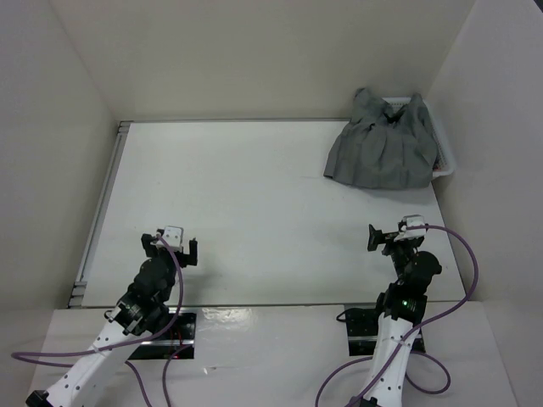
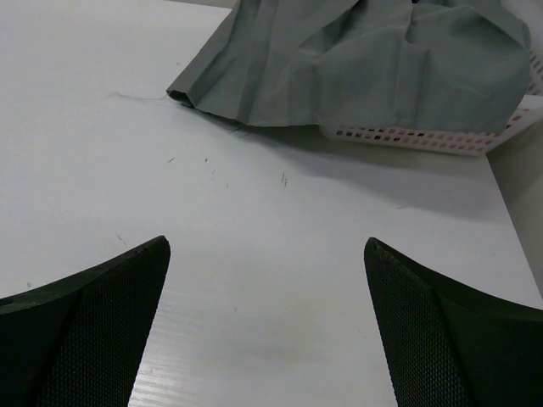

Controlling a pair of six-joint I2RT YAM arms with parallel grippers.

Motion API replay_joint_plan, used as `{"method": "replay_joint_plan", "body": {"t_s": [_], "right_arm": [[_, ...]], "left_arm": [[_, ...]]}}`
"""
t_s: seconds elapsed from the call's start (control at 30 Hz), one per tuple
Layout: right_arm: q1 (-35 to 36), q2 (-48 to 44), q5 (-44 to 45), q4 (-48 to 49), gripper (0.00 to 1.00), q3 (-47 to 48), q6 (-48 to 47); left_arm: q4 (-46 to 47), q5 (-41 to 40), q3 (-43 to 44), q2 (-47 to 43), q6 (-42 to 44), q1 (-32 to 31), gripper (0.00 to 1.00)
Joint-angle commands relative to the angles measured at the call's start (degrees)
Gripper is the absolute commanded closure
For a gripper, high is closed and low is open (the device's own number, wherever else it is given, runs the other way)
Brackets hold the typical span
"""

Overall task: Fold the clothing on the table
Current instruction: Grab the skirt from the pile

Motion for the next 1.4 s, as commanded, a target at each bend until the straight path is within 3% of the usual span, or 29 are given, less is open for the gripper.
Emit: {"method": "replay_joint_plan", "body": {"t_s": [0.0,0.8,1.17,1.27,1.37], "right_arm": [[0.1,-4.5,0.3,0.3,0.01,-2.0,0.1],[0.1,-4.5,2.9,1.4,0.01,0.1,2.1],[0.1,-4.5,5.7,-1.0,0.01,15.6,5.8],[0.6,-2.6,7.7,-3.9,0.01,23.4,10.3],[0.6,7.2,7.7,-8.4,0.01,38.1,13.1]], "left_arm": [[2.0,-0.1,-1.9,-7.0,-0.8,0.4,0.00],[2.0,-0.1,-1.9,-7.0,-0.8,0.4,0.00],[2.0,-0.1,-1.9,-7.0,-0.8,0.4,0.00],[2.0,-0.1,-1.9,-7.0,-0.8,0.4,0.00],[2.0,-0.1,-1.9,-7.0,-0.8,0.4,0.00]]}}
